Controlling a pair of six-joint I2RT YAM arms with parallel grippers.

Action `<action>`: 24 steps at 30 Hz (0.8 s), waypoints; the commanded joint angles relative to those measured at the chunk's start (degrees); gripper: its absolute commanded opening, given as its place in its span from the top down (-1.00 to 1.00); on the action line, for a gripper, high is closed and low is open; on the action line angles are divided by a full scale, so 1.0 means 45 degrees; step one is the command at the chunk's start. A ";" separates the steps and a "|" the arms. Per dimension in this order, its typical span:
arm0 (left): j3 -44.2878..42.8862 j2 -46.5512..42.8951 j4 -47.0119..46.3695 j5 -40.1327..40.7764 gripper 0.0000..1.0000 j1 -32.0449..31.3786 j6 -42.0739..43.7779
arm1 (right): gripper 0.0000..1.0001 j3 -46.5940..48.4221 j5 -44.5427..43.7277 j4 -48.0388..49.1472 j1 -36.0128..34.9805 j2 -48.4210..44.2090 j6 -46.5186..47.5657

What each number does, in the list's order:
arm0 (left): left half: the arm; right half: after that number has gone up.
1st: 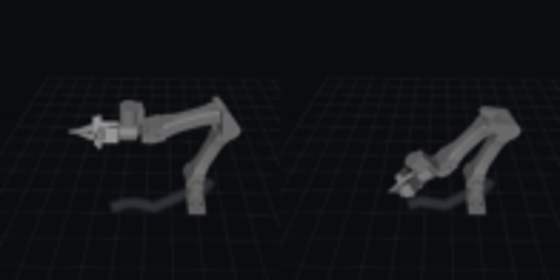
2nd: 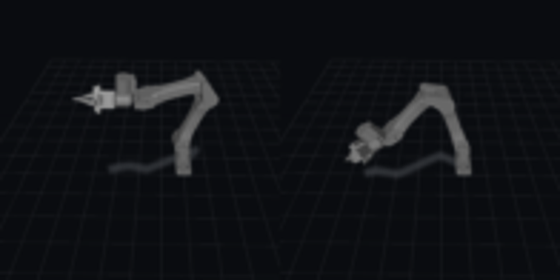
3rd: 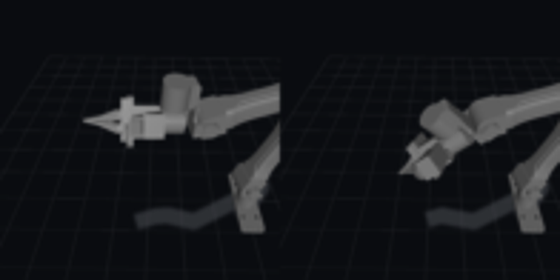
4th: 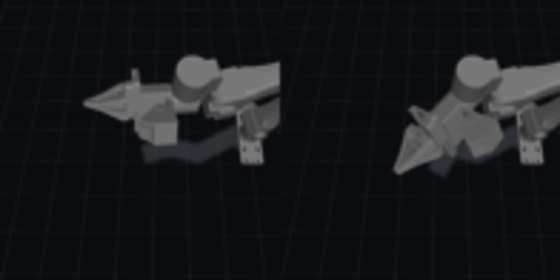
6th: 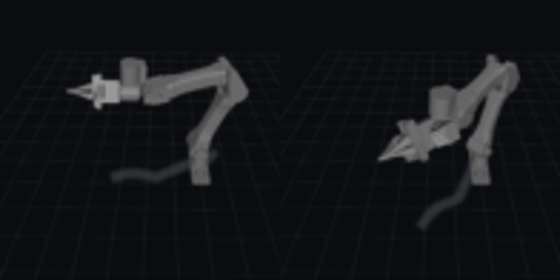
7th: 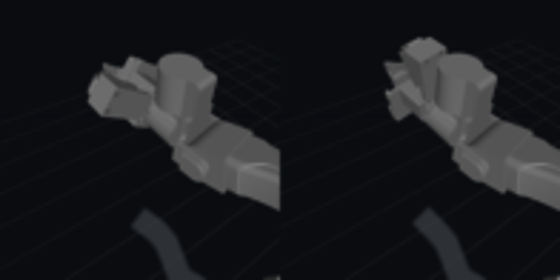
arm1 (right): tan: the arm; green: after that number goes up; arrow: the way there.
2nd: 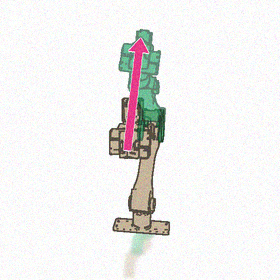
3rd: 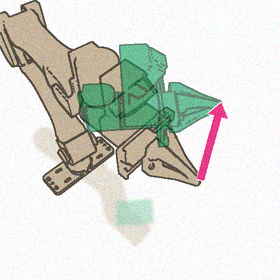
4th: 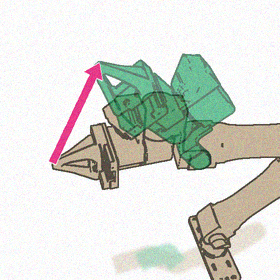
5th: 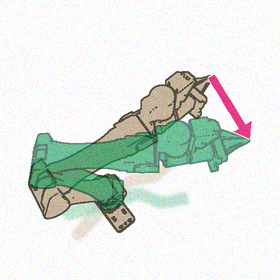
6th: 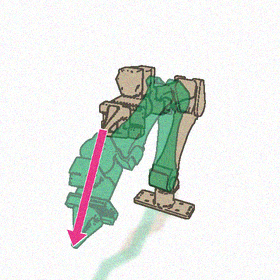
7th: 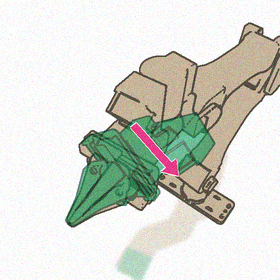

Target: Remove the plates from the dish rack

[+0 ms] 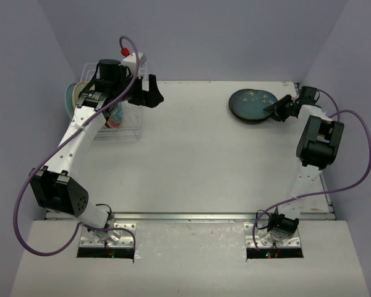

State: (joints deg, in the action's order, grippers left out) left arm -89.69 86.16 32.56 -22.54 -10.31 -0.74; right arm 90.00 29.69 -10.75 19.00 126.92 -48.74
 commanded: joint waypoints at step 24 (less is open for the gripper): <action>0.0121 -0.0552 -0.0253 0.1754 -1.00 0.0083 0.0862 | -0.58 0.4750 -0.7317 -0.4736 -0.2570 0.1224 0.4820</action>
State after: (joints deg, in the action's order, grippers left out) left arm -88.75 85.86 32.57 -17.25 -10.31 1.87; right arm 107.37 0.69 -33.64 8.89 131.83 -29.86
